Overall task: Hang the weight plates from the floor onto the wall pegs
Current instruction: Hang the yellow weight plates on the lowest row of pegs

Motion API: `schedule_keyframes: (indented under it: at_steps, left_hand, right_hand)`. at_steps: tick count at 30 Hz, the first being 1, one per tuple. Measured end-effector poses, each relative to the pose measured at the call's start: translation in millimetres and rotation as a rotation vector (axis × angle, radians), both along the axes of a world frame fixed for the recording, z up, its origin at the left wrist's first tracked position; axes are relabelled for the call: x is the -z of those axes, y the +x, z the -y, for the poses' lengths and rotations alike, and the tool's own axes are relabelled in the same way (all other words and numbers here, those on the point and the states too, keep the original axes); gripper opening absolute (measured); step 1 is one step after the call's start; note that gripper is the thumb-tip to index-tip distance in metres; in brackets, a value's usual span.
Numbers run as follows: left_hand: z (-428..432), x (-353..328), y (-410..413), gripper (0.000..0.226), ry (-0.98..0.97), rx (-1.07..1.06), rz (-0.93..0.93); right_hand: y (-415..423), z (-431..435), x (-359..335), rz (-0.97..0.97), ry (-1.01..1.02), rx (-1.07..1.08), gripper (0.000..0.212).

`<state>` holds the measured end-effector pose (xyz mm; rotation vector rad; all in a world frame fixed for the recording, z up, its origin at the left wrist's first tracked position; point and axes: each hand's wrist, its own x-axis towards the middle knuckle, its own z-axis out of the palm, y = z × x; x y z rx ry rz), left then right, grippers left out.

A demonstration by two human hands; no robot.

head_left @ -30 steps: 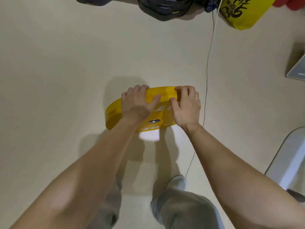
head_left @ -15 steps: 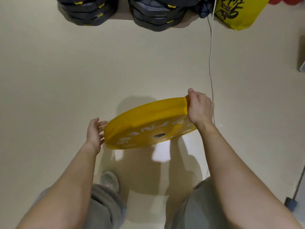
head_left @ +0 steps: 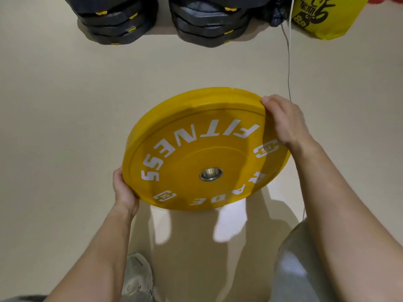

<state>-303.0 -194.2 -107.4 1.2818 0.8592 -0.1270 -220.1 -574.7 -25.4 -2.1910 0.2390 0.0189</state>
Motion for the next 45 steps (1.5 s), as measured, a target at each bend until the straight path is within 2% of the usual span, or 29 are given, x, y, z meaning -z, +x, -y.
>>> schedule_keyframes:
  at_steps: [2,5,8,11,13,15,17,21,26,29,33,37,40,45]
  left_hand:
    - [-5,13,4,0.037,-0.040,-0.060,0.045]
    - [0,21,9,0.050,-0.073,-0.054,0.103]
    - [7,19,18,0.060,-0.060,-0.025,0.104]
    - [14,18,31,0.062,-0.042,-0.009,0.130]
    - [17,19,35,0.064,-0.035,0.007,0.143]
    - [17,20,36,0.058,-0.025,0.006,0.145]
    - [17,23,34,0.051,0.007,-0.026,0.133]
    - [8,27,25,0.044,0.060,-0.129,0.106]
    - [4,16,18,0.037,0.022,-0.165,0.069]
    - [0,-25,19,0.043,-0.026,-0.165,0.055]
    - [-18,-112,37,0.057,-0.052,-0.126,0.075]
    - [-51,-234,57,0.045,0.021,-0.031,0.088]
    - [-75,-328,78,0.036,0.073,-0.023,0.066]
    - [-88,-455,116,0.037,0.069,-0.032,0.055]
  right_hand:
    - [1,9,8,-0.007,0.123,-0.011,0.044]
    - [-5,22,10,-0.045,0.305,-0.033,0.039]
    - [-19,34,19,-0.073,0.327,-0.013,0.047]
    - [-24,39,29,-0.076,0.250,0.161,0.056]
    - [-22,39,31,-0.064,0.046,0.216,0.046]
    - [-24,40,35,-0.074,-0.141,0.183,0.035]
    - [-28,42,37,-0.067,-0.211,0.169,0.029]
    - [-43,26,26,-0.034,-0.221,0.193,0.031]
    - [-57,-6,-15,0.040,-0.135,0.274,0.039]
    - [-45,-26,-79,0.033,-0.080,0.315,0.051]
    - [-37,-36,-166,0.067,-0.074,0.366,0.047]
    - [-35,-64,-271,0.024,-0.062,0.425,0.038]
    - [-22,-85,-358,0.001,-0.021,0.460,0.043]
    - [12,-98,-484,-0.003,-0.006,0.474,0.046]
